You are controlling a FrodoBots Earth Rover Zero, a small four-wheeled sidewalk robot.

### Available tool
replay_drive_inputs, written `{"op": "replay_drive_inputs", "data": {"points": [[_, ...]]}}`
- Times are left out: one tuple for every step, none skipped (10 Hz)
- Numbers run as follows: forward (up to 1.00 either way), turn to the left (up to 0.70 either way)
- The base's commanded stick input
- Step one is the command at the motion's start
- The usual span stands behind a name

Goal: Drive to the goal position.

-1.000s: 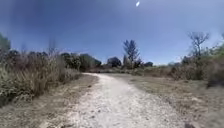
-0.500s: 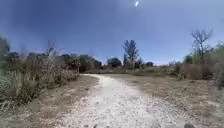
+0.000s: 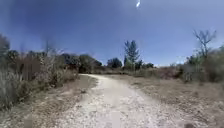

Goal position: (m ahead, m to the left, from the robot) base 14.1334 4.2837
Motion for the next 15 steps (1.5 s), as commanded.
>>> {"op": "replay_drive_inputs", "data": {"points": [[0.70, 0.00], [0.70, 0.00], [0.70, 0.00], [0.70, 0.00], [0.70, 0.00], [0.70, 0.00], [0.70, 0.00], [0.70, 0.00], [0.70, 0.00], [0.70, 0.00], [0.70, 0.00], [0.70, 0.00], [0.70, 0.00], [0.70, 0.00], [0.70, 0.00]]}}
